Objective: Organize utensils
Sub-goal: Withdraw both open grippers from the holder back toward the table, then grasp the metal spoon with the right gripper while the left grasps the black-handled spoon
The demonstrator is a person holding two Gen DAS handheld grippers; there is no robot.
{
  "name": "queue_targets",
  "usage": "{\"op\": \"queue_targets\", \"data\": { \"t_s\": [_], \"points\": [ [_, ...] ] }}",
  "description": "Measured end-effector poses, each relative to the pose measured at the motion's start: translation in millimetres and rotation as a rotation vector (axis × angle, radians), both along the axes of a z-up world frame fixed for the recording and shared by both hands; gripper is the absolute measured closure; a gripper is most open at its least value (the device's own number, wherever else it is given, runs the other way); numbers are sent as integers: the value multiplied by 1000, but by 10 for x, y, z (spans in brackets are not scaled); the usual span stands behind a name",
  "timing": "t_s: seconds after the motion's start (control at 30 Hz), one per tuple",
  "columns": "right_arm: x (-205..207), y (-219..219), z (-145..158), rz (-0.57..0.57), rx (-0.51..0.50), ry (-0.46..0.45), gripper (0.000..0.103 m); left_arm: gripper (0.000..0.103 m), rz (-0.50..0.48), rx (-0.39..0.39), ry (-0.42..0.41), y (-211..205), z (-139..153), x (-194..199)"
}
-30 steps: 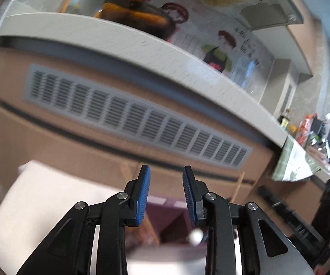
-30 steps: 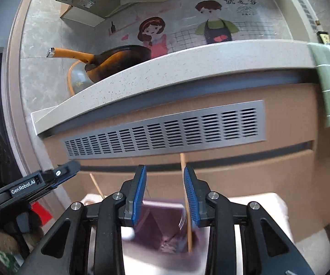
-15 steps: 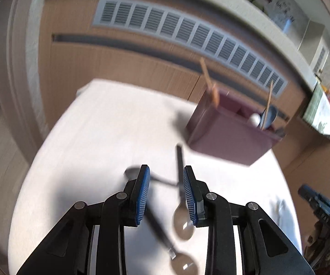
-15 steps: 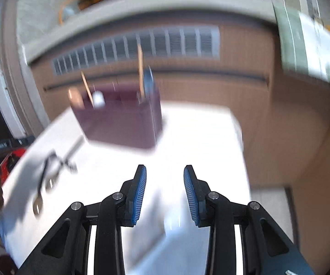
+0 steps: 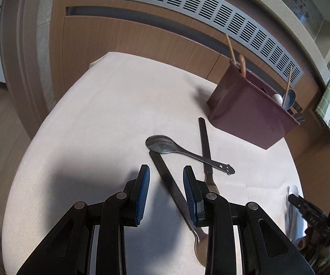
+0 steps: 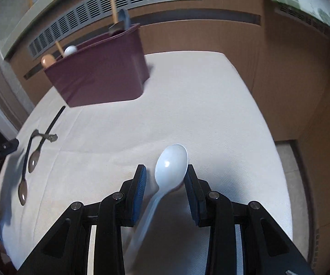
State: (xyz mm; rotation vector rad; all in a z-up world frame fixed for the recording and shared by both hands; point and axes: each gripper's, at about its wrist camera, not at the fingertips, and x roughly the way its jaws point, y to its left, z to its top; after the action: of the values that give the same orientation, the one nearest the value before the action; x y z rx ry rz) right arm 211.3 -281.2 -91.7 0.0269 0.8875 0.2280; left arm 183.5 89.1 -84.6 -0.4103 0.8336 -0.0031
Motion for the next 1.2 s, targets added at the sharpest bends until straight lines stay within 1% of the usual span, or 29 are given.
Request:
{"op": "queue_targets", "data": {
  "t_s": [0.07,0.13,0.2,0.27,0.3,0.33,0.4,0.43,0.53,0.6,0.73,0.87,0.97,1.07,1.13,1.2],
  "points": [
    [12,136,11,45,-5,6,70,72,5,-7,0,18,1,-7],
    [2,276,31,112,19,15,71,72,2,-5,4,18,-2,-4],
    [-25,393,60,162,23,9,70,72,-6,-13,19,13,-19,5],
    [-70,536,155,197,-10,-50,71,72,-17,-18,30,-1,-31,4],
    [-92,613,226,211,-32,-95,71,72,-22,-15,26,-9,-19,-7],
    [-100,707,305,241,-42,-134,71,72,-19,-9,18,-4,1,-26],
    [-61,896,421,331,-28,-168,71,72,-2,4,2,32,44,-66],
    [-13,1062,457,422,-3,-160,70,72,16,9,-8,78,79,-99],
    [164,1540,412,618,40,-89,70,72,65,8,-33,262,154,-205],
    [276,1931,335,724,2,-73,73,72,99,4,-45,422,188,-292],
    [443,2459,254,837,-83,-73,73,72,161,-16,-55,758,173,-450],
    [498,2782,218,918,-151,-67,73,72,189,-69,-50,978,87,-482],
    [516,2962,175,976,-179,-48,73,72,188,-91,-53,1017,52,-472],
    [573,3097,81,993,-228,-25,73,72,172,-105,-53,1010,36,-470],
    [672,3100,73,989,-174,14,73,72,162,-108,-48,1002,18,-463],
    [752,3047,65,949,-125,58,75,72,159,-109,-42,1001,2,-462]
  ]
}}
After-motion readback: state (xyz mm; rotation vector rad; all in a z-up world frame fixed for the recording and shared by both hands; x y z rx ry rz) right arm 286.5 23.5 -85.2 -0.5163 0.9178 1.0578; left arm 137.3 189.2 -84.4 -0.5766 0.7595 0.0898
